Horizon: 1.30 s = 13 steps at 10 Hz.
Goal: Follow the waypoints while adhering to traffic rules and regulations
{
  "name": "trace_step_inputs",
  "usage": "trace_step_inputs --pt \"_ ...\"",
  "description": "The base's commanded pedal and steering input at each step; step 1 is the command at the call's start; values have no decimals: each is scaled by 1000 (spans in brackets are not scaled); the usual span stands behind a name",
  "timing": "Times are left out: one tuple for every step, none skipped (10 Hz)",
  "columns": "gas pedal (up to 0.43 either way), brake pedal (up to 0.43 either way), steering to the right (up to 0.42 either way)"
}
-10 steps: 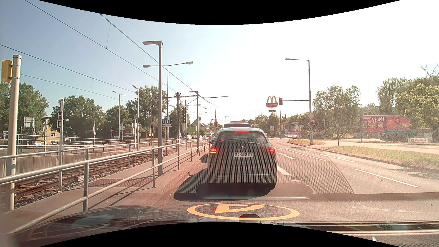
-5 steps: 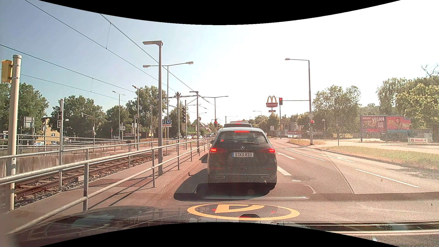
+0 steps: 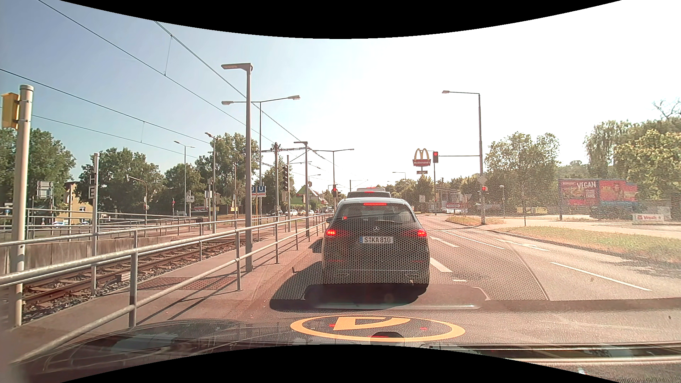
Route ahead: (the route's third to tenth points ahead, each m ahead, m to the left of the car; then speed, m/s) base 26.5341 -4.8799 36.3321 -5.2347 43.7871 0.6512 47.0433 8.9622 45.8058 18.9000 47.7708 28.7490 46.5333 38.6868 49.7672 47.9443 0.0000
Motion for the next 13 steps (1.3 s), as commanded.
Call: trace_step_inputs --pt "0 159 6" --pt "0 159 6" --pt "0 159 6" --pt "0 159 6" --pt "0 159 6" --pt "0 159 6" --pt "0 159 6" --pt "0 159 6" --pt "0 159 6" --pt "0 159 6" --pt "0 159 6" --pt "0 159 6" --pt "0 159 6"
